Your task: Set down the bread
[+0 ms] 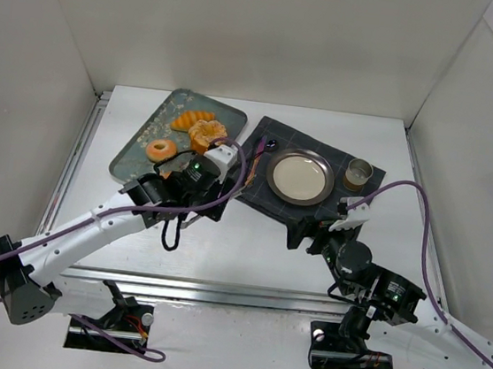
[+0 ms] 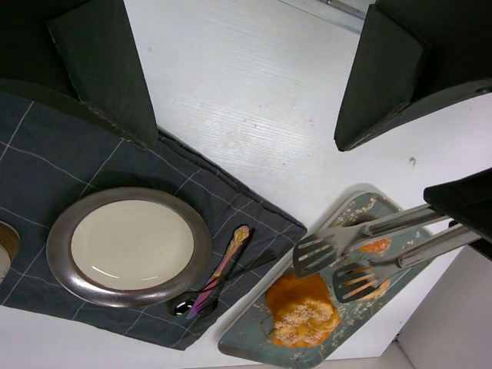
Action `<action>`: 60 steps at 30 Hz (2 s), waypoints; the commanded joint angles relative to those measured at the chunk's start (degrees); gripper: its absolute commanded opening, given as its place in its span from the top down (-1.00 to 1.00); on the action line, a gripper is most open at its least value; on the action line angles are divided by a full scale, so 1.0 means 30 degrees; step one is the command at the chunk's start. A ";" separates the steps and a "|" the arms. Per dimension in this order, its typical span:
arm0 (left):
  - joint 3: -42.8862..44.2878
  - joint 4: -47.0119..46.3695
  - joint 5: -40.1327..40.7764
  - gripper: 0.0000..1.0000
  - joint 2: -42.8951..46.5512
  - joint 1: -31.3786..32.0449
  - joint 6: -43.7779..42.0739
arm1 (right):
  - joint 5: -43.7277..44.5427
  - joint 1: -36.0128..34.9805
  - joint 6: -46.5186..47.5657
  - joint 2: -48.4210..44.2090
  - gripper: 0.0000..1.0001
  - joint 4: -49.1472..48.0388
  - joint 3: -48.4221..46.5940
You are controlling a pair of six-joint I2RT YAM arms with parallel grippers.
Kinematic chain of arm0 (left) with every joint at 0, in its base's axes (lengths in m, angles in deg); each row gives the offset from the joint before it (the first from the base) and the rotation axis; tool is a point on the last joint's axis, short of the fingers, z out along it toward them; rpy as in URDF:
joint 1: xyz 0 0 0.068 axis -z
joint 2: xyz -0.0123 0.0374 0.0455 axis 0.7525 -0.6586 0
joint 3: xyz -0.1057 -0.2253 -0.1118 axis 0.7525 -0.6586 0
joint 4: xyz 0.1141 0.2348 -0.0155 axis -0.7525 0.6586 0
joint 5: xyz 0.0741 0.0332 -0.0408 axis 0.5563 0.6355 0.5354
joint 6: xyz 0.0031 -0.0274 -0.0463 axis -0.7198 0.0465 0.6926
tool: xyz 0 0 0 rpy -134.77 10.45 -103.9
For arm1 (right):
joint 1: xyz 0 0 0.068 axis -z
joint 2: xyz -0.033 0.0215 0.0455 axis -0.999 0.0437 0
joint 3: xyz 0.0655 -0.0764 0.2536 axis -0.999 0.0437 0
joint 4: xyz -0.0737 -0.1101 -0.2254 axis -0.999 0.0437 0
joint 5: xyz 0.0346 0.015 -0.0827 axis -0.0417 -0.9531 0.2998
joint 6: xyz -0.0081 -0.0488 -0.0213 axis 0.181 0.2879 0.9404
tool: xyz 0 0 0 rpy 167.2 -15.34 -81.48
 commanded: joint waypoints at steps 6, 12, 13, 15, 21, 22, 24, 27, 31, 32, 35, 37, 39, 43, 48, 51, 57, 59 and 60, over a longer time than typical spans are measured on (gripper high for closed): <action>0.5377 0.3539 0.3565 -0.09 -0.2061 -0.1668 -0.0427 | 0.0446 -0.0046 -0.0190 0.0011 -0.96 -0.0817 -0.0434; 0.4565 0.3257 0.4983 -0.08 -0.2299 -0.3161 0.0890 | 0.0065 -0.0016 -0.0220 -0.0047 -0.96 -0.0817 -0.0493; 0.4067 0.2931 0.4688 -0.07 -0.2182 -0.3483 0.0978 | 0.0006 0.0013 -0.0249 -0.0018 -0.96 -0.0788 -0.0493; 0.2953 0.2344 0.4042 -0.04 -0.2122 -0.4479 0.1096 | 0.0035 -0.0017 -0.0191 -0.0076 -0.96 -0.0787 -0.0435; 0.0872 0.1904 0.3690 -0.05 -0.1538 -0.6152 0.1565 | 0.0065 -0.0016 -0.0220 -0.0018 -0.96 -0.0758 -0.0493; 0.0144 0.1700 0.3544 -0.06 -0.1362 -0.6442 0.1565 | 0.0064 -0.0045 -0.0220 0.0011 -0.96 -0.0729 -0.0522; -0.0476 0.1201 0.3133 -0.08 -0.0836 -0.6882 0.1565 | -0.0023 0.0013 -0.0220 0.0011 -0.96 -0.0729 -0.0522; -0.1502 0.0585 0.2547 -0.10 -0.0366 -0.7322 0.1390 | 0.0151 -0.0017 -0.0219 0.0011 -0.96 -0.0729 -0.0522; -0.1943 0.0467 0.2313 -0.11 -0.0334 -0.7324 0.1360 | 0.0240 -0.0045 -0.0220 0.0127 -0.95 -0.0729 -0.0522; -0.1972 0.0438 0.2254 -0.12 -0.0422 -0.7324 0.1360 | 0.0240 -0.0017 -0.0220 0.0157 -0.96 -0.0729 -0.0551; -0.2031 0.0438 0.2166 -0.15 -0.0772 -0.7324 0.1360 | 0.0328 -0.0016 -0.0220 0.0245 -0.96 -0.0670 -0.0581; -0.2206 0.0322 0.2078 -0.16 -0.0949 -0.7324 0.1360 | 0.0445 -0.0045 -0.0220 0.0245 -0.96 -0.0670 -0.0580; -0.2440 0.0204 0.2048 -0.17 -0.1126 -0.7324 0.1331 | 0.0504 0.0013 -0.0220 0.0158 -0.96 -0.0670 -0.0581; -0.2354 0.0145 0.2106 -0.23 -0.1418 -0.7324 0.1389 | 0.0446 -0.0045 -0.0191 0.0128 -0.96 -0.0640 -0.0581; -0.2383 0.0116 0.2048 -0.31 -0.1857 -0.7500 0.1447 | 0.0475 0.0013 -0.0220 0.0070 -0.96 -0.0611 -0.0581; -0.2441 -0.0030 0.2165 -0.31 -0.2151 -0.7500 0.1419 | 0.0475 -0.0103 -0.0220 0.0070 -0.96 -0.0611 -0.0581; -0.2354 -0.0089 0.2048 -0.33 -0.2707 -0.7676 0.1448 | 0.0474 -0.0046 -0.0220 0.0187 -0.96 -0.0553 -0.0639; -0.2354 -0.0060 0.1990 -0.33 -0.2766 -0.7676 0.1448 | 0.0504 -0.0016 -0.0249 0.0187 -0.96 -0.0553 -0.0639; -0.2354 -0.0089 0.1961 -0.33 -0.2766 -0.7676 0.1477 | 0.0504 -0.0016 -0.0220 0.0187 -0.96 -0.0553 -0.0668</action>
